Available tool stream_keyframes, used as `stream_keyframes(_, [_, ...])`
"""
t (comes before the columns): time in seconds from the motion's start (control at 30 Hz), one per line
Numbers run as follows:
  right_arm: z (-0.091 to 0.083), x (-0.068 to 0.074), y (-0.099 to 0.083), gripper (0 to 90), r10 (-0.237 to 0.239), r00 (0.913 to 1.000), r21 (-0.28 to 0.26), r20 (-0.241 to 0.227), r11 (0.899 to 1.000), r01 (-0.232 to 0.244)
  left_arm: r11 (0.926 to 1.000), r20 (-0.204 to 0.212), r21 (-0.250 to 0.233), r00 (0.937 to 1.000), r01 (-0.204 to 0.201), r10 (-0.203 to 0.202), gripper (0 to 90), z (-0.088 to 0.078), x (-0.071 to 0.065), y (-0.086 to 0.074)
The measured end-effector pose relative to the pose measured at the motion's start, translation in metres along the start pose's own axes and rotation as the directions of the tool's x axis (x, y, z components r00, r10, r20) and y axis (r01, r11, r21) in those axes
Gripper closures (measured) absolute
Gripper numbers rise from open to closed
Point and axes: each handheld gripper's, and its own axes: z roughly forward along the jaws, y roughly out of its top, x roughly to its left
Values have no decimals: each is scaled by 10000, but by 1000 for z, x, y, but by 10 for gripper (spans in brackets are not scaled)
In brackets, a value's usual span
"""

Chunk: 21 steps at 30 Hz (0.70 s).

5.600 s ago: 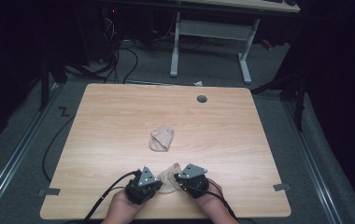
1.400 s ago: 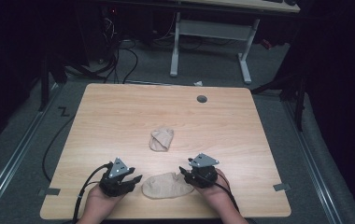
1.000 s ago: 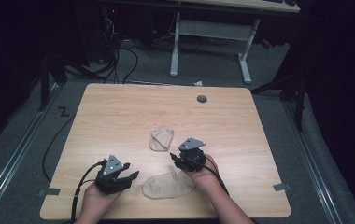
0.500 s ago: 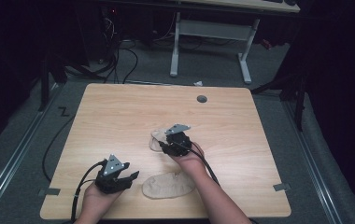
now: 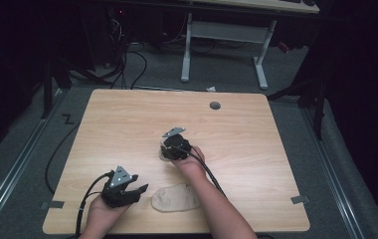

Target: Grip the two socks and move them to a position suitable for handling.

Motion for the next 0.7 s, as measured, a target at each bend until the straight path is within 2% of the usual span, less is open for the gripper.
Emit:
stream_keyframes(0.1, [4,0,0,702,-27,9998,243,196,9997,22,10000,36,4,10000,4,-4,474,0,0,0])
stream_keyframes(0.17, [4,0,-1,796,-116,9996,402,261,9991,105,10000,53,10,10000,-16,16,474,0,0,0])
stream_keyframes(0.23, [0,0,-4,855,-60,9999,323,126,9995,56,10000,59,4,10000,-38,38,475,0,0,0])
stream_keyframes(0.3, [-4,1,-7,857,-164,9999,304,-10,9994,164,10000,46,-2,10000,-46,46,477,1,-1,0])
stream_keyframes(0.47, [-17,2,-18,857,-84,9994,21,-334,10000,85,9999,27,51,9999,-98,98,482,3,-2,1])
stream_keyframes(0.53, [-29,3,-29,857,-72,9988,-153,-493,9999,64,9998,10,93,9999,-154,154,485,4,-3,1])
stream_keyframes(0.57, [-29,3,-29,857,-72,9988,-153,-493,9999,64,9998,4,101,9999,-165,165,485,5,-4,1])
stream_keyframes(0.7, [-49,0,-49,856,54,9984,-387,-555,9992,-75,9994,17,223,9997,-261,261,490,8,-6,2])
